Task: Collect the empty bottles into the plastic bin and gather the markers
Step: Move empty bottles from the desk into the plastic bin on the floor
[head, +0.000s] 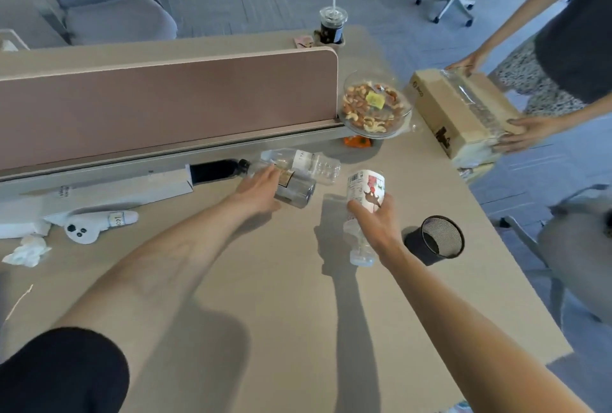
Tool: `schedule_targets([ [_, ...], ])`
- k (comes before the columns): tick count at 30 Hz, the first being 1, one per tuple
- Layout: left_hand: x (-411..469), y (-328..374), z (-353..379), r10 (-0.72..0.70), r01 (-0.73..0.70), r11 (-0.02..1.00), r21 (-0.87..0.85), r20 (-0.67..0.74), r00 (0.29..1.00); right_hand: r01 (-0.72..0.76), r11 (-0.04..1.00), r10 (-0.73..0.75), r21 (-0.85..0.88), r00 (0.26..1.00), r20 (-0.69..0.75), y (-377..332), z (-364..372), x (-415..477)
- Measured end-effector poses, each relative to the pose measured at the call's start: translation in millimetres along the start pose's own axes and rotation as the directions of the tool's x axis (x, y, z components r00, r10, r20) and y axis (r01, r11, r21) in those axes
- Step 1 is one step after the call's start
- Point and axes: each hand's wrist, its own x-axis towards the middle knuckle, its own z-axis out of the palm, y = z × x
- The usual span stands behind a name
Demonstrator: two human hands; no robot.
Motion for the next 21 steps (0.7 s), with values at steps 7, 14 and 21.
schedule_targets([
  [7, 35, 3, 6, 0.063, -0.043, 0.948, 0.315, -0.051, 0.997, 0.016, 1.000, -0.015, 0.026, 0.999, -0.031, 2, -15, 8],
  [14, -8, 3, 29, -0.109, 0.109, 0.994, 0.004, 0.019, 0.994, -0.013, 0.997, 0.013, -0.070, 1.000, -0.008, 21, -1, 1],
  [21, -66, 6, 30, -0.263, 0.259, 0.776, -0.575, 0.079, 0.962, -0.037, 0.998, 0.037, -0.060, 0.999, -0.002, 15, 9, -35],
])
